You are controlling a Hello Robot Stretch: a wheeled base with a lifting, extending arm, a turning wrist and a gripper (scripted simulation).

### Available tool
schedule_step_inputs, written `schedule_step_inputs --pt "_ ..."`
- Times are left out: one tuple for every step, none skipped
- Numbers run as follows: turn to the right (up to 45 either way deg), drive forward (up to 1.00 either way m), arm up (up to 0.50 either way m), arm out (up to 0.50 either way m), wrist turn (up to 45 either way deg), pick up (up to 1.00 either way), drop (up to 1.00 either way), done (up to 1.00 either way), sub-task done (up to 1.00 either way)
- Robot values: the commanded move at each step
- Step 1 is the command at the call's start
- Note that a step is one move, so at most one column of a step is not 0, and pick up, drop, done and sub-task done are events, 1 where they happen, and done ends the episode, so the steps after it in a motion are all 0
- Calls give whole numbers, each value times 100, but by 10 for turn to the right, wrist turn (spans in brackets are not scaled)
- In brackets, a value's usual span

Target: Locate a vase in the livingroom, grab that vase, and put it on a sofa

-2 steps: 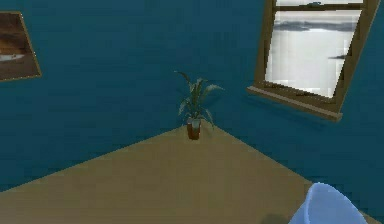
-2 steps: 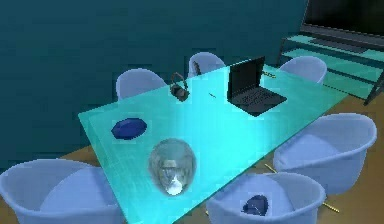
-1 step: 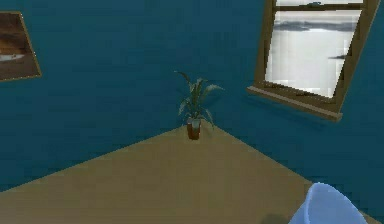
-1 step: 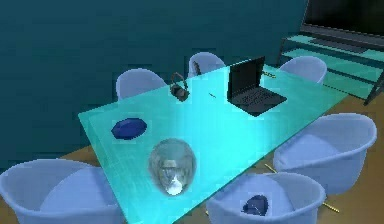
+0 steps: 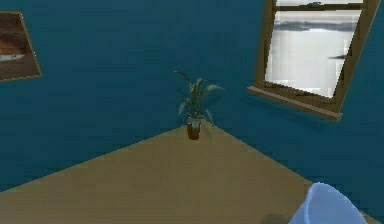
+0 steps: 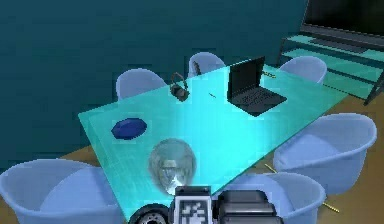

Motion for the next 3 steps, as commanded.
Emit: schedule_step_inputs --pt "0 0 0 14 0 0 0 0 0" --pt "0 0 0 0 450 0 0 0 0" --pt "0 0 0 0 450 0 0 0 0"
